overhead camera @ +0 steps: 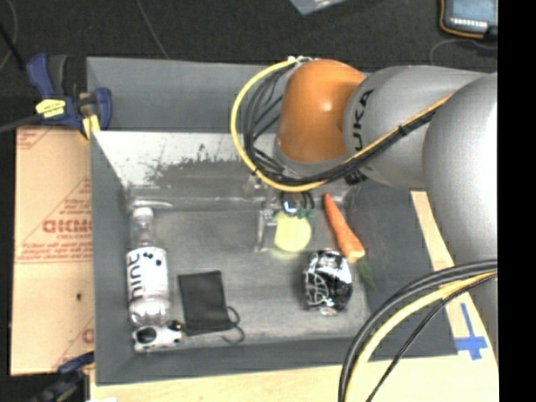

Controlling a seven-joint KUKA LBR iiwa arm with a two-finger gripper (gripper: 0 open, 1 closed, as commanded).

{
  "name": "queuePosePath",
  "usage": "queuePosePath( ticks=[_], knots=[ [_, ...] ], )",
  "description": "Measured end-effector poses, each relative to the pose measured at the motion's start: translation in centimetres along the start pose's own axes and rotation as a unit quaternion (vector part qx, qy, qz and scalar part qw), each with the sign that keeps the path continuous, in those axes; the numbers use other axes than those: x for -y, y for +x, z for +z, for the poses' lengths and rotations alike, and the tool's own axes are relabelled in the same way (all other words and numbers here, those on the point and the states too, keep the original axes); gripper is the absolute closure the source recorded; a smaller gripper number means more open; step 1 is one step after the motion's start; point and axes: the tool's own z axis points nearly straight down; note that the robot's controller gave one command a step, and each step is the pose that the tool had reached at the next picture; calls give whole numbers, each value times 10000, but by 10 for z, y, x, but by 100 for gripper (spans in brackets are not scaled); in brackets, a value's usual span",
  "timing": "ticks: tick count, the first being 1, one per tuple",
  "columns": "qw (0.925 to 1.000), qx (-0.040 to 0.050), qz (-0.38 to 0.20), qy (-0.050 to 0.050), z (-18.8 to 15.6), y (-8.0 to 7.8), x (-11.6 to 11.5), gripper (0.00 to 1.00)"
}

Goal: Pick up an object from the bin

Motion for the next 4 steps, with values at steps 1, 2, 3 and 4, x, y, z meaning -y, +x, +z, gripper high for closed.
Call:
queuePosePath(
  ticks=[1, 2, 3, 4],
  knots=[
    [10000, 27, 4, -1, -5, -1, 0, 0],
    [9995, 52, -325, 15, 8, 6, -20, 0],
    [9943, 42, -1065, 4, 9, 23, -98, 0],
    [9891, 57, -1468, 5, -3, 68, -110, 0]
  ],
)
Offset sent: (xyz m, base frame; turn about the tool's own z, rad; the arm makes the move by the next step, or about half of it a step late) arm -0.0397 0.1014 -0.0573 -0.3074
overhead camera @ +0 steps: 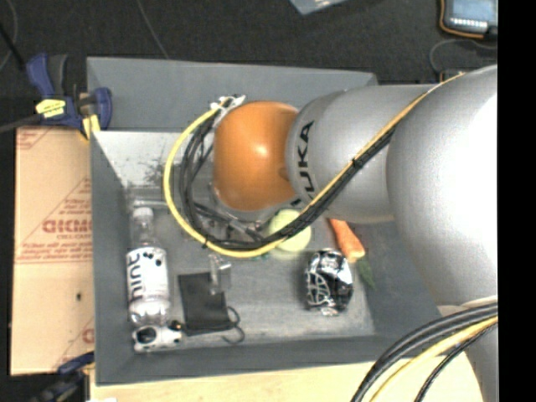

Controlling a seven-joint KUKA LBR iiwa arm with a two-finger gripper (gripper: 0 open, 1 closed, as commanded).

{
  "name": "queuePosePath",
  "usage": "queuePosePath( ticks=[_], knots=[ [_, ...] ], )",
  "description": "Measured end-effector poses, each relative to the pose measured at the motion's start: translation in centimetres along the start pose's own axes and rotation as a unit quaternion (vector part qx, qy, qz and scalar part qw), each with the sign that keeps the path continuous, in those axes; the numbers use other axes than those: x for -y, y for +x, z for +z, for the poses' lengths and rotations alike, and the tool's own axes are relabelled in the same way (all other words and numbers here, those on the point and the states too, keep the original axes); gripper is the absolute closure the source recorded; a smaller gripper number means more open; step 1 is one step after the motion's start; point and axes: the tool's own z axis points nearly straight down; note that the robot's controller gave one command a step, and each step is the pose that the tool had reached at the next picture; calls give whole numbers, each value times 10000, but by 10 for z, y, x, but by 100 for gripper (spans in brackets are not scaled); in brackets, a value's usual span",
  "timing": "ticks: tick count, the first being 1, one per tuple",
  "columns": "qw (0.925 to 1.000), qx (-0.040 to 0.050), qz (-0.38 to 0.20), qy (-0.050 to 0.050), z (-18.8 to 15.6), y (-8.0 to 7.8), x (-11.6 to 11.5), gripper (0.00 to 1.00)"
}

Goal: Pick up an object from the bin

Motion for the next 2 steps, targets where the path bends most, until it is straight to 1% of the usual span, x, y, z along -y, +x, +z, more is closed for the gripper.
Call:
queuePosePath(
  ticks=[1, 2],
  knots=[
    [9997, 20, 243, -2, 43, 18, 6, 0],
    [9973, 8, 734, -4, 60, 48, -11, 100]
  ],
)
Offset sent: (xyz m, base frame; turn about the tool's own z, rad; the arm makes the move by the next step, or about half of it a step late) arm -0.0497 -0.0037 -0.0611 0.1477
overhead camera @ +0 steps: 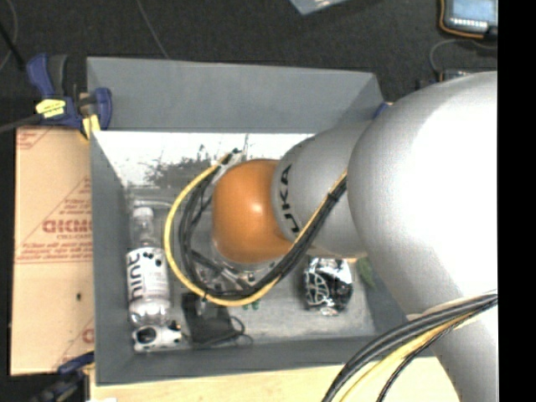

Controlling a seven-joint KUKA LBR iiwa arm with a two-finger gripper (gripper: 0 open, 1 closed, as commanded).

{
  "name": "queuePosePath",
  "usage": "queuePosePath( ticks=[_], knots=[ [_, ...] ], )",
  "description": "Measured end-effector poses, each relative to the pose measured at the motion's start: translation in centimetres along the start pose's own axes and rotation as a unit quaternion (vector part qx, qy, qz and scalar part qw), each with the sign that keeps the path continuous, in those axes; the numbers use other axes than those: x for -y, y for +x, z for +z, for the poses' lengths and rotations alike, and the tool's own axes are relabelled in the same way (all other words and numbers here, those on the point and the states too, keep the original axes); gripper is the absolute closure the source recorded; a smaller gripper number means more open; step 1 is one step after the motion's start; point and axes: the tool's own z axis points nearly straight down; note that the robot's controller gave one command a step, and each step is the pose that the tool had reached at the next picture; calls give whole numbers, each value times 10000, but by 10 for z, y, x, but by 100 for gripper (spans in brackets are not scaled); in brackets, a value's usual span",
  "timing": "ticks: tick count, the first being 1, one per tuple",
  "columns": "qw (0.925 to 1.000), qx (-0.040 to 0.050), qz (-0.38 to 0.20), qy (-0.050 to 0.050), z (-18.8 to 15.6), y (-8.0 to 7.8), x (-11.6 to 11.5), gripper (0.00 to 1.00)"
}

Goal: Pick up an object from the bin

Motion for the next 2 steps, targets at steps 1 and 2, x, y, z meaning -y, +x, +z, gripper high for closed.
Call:
queuePosePath(
  ticks=[1, 2],
  knots=[
    [10000, 0, 2, -1, 0, 0, 0, 100],
    [10000, -15, 2, 1, -5, 1, 0, 100]
  ],
)
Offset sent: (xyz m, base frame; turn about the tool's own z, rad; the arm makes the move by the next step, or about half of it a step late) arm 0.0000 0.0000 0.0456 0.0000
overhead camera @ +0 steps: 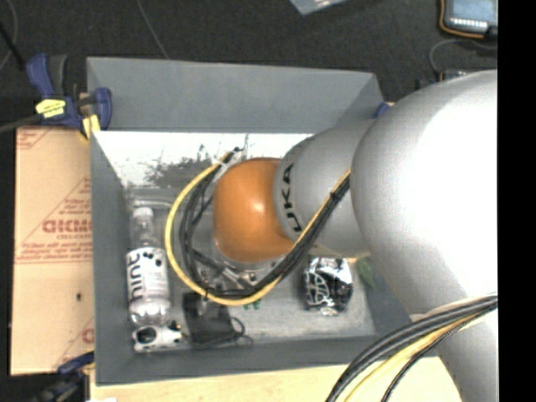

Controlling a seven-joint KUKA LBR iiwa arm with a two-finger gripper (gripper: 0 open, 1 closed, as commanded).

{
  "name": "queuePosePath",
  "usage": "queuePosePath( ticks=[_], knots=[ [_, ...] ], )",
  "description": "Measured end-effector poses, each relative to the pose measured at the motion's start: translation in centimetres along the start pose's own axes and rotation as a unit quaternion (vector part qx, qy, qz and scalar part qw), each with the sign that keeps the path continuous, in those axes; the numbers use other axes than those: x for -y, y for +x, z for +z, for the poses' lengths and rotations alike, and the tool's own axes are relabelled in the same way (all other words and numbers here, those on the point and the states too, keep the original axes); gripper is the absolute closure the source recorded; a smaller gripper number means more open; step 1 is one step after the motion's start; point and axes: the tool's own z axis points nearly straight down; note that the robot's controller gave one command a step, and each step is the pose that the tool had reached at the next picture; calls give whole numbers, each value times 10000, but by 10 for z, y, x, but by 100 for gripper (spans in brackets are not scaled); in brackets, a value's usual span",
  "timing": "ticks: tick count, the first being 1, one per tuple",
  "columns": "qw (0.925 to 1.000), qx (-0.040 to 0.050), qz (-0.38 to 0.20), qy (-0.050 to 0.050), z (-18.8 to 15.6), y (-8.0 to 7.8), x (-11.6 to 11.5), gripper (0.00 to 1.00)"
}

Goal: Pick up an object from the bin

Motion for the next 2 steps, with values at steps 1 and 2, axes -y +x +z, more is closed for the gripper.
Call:
queuePosePath(
  ticks=[1, 2],
  knots=[
    [10000, -6, 0, 1, -9, 0, 0, 100],
    [10000, -2, 1, 1, -20, 0, 0, 100]
  ],
)
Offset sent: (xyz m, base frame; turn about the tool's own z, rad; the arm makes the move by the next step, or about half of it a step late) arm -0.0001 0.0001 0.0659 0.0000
